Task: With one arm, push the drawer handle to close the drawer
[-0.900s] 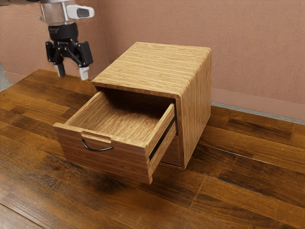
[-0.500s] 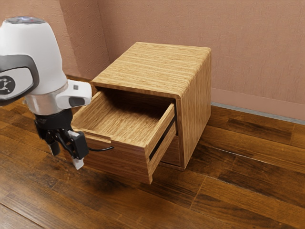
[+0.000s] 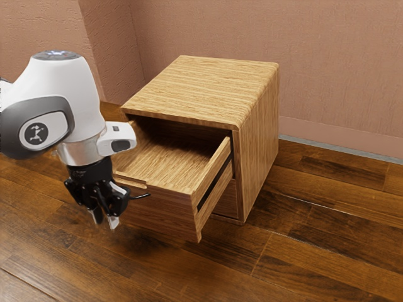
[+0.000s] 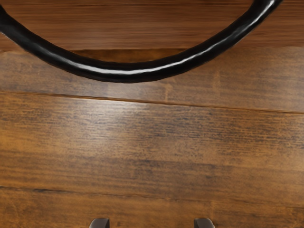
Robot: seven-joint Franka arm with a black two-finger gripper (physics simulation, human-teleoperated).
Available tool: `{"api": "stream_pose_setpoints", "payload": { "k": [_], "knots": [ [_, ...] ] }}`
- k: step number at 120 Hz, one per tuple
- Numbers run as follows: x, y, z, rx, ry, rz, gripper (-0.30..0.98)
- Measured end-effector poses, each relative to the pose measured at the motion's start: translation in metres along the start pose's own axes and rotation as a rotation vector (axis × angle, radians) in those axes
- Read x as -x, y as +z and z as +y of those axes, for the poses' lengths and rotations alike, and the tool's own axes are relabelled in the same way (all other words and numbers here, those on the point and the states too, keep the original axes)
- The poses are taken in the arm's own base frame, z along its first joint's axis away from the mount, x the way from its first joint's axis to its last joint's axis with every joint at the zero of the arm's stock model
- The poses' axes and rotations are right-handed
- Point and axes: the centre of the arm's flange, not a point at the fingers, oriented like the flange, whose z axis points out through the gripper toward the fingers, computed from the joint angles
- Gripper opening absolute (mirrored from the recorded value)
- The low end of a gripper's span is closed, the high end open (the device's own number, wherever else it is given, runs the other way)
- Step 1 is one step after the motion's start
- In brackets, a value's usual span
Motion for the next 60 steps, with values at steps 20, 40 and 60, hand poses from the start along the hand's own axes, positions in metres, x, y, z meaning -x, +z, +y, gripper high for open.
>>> {"api": "stream_pose_setpoints", "payload": {
  "k": [20, 40, 60],
  "knots": [
    [-0.023, 0.004, -0.007, -0.02, -0.038, 0.002, 0.06],
    [-0.05, 0.007, -0.006, -0.013, -0.063, -0.005, 0.01],
    [-0.079, 0.0, -0.011, -0.014, -0.088, 0.009, -0.01]
  ]
}}
